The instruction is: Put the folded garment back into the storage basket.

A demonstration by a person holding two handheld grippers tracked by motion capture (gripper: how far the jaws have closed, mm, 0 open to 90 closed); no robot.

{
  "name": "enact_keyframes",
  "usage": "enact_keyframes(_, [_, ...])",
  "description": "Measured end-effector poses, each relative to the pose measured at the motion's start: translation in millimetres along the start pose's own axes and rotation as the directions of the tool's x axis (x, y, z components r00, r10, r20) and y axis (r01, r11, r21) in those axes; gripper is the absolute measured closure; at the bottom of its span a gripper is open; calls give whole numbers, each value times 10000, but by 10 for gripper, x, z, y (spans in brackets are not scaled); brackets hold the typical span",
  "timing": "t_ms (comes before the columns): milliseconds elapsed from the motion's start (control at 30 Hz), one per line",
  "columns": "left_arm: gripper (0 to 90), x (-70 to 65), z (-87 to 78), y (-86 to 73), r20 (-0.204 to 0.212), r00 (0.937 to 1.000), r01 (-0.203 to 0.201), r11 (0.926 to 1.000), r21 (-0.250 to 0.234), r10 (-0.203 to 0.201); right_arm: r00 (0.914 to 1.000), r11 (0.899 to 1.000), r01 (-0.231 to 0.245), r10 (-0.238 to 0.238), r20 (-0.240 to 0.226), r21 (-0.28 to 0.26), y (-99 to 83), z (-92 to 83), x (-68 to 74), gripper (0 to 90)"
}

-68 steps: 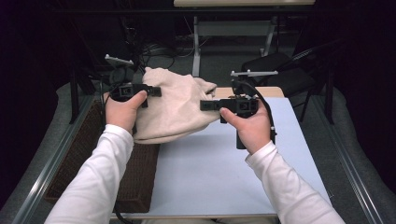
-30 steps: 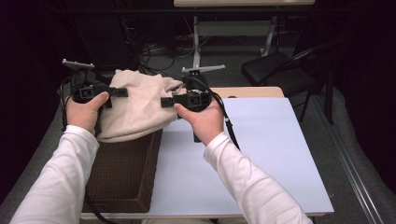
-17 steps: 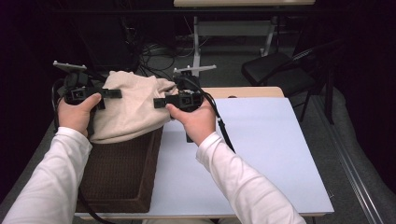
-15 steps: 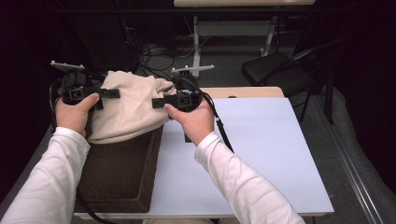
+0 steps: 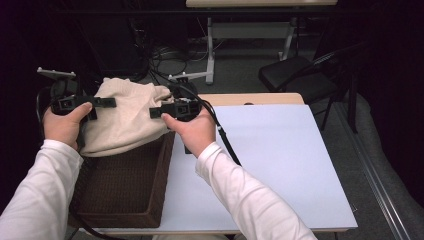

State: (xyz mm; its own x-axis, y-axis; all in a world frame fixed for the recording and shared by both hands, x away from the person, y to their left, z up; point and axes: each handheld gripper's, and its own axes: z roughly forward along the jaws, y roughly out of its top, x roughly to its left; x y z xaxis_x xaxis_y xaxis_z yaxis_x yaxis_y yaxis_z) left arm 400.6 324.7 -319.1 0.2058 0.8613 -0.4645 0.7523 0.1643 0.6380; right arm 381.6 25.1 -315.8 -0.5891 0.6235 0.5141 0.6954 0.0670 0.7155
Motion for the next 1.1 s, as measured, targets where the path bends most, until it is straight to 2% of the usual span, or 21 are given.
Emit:
enact_keyframes(500, [670, 206, 38, -82, -100, 9999, 81, 9998, 186, -79, 10000, 9995, -12, 10, 47, 311, -87, 217, 36, 758])
enact_keyframes(733, [669, 306, 72, -147, -2, 10000, 95, 9996, 254, -95, 10000, 9990, 53, -55, 53, 438, -138, 298, 44, 758])
enact_keyframes(1100, [669, 478, 164, -236, -41, 9998, 198, 9988, 456, -197, 9999, 9976, -135, 133, 40, 685, -231, 459, 10, 758])
